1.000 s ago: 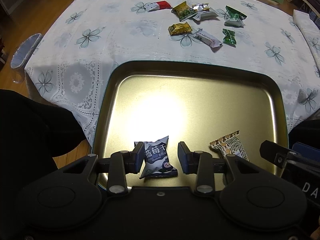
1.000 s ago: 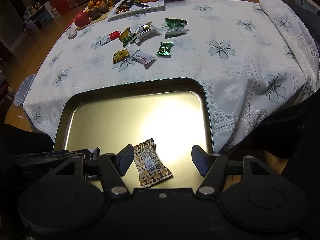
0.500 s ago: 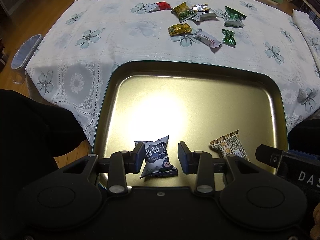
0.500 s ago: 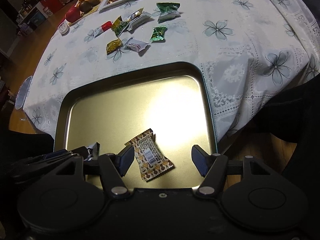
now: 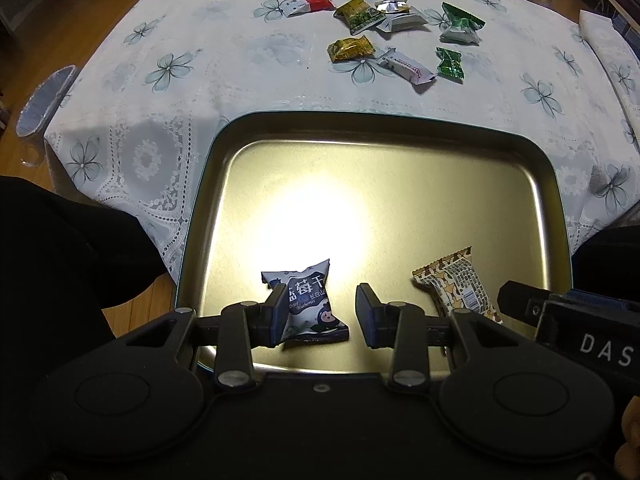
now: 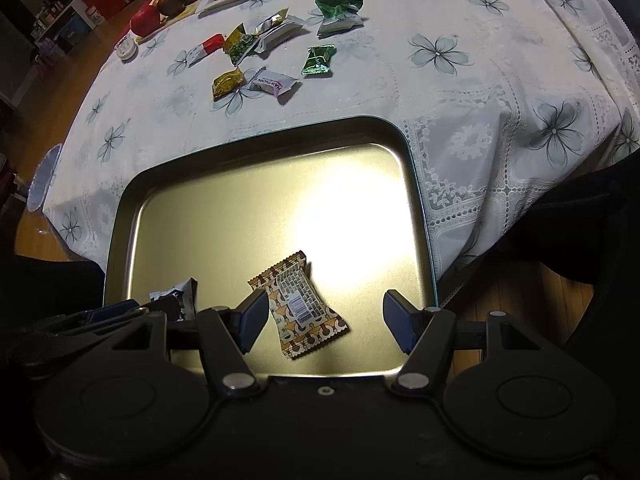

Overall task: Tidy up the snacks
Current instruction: 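Open both tools and lift them away from the tray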

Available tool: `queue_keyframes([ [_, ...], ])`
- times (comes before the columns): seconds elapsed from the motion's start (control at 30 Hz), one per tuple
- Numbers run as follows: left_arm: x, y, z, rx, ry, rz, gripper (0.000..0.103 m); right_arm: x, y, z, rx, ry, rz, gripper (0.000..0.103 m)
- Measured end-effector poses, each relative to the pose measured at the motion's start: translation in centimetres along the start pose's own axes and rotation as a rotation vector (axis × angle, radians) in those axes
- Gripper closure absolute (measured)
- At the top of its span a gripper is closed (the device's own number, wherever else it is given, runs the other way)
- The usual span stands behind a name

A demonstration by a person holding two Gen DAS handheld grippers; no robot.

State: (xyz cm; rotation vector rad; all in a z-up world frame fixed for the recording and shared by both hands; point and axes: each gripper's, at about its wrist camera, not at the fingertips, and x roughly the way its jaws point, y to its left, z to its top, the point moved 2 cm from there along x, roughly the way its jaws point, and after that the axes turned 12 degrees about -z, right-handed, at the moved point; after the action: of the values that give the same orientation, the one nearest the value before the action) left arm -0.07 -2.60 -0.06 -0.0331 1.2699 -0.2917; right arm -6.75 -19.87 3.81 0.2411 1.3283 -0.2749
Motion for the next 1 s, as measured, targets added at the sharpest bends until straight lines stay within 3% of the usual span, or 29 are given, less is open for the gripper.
queue_keyframes([
  [1.0, 0.2, 1.1, -0.5, -0.060, 0.069, -0.021, 0.056, 0.0, 0.7, -0.1, -0.038, 0.033, 0.012, 0.036],
])
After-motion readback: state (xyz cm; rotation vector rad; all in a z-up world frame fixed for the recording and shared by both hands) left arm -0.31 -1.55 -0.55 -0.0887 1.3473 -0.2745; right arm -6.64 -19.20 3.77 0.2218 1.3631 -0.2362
